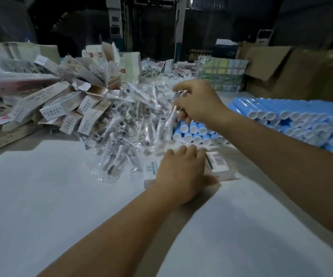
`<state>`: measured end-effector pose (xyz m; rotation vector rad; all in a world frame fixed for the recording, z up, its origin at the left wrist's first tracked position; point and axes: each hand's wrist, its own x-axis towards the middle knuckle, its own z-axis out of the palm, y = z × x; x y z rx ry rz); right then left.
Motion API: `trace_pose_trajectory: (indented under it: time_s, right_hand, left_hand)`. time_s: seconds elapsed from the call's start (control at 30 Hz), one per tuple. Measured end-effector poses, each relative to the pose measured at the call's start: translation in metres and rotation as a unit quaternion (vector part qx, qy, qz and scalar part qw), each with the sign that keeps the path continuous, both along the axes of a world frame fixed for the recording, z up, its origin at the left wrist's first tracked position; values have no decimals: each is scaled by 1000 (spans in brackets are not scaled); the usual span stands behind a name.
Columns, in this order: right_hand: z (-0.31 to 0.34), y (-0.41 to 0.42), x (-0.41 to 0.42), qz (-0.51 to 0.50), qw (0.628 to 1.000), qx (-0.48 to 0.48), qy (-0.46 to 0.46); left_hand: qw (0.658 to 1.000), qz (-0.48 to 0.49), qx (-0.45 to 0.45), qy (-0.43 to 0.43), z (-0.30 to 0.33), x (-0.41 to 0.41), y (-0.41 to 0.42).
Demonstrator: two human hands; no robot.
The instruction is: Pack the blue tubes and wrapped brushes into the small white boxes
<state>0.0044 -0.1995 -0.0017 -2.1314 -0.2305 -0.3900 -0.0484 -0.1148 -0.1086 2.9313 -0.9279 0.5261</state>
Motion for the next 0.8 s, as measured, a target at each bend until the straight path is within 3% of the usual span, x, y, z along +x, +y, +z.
trace_pose_trajectory:
  time_s: [0.07,0.17,0.3,0.4,0.57,0.73,0.8]
  right_hand:
    - [-1,-47,-18,-45,986,158,-26]
    - [-27,-113,-48,-142,925,351,-30]
    - [-71,-149,-72,-203,868,452,24]
    - [-77,-141,-71,-203,870,449,3]
    - [-85,-110,-74,-227,918,323,-31]
    - [-89,-90,-86,-128,958,256,6]
    - [-86,-94,-90,-150,962,227,-27]
  left_hand:
    - [1000,9,-15,-11,4,1,5]
    - [999,18,-29,-8,9,1,4]
    - [999,36,-33,-19,8,0,1]
    - [998,39,-33,-44,7,-3,-4]
    - [996,35,-50,-58,8,-8,-8]
    - [995,24,-79,-53,11,-10,-10]
    - [995,22,-85,-55,11,-9,-9]
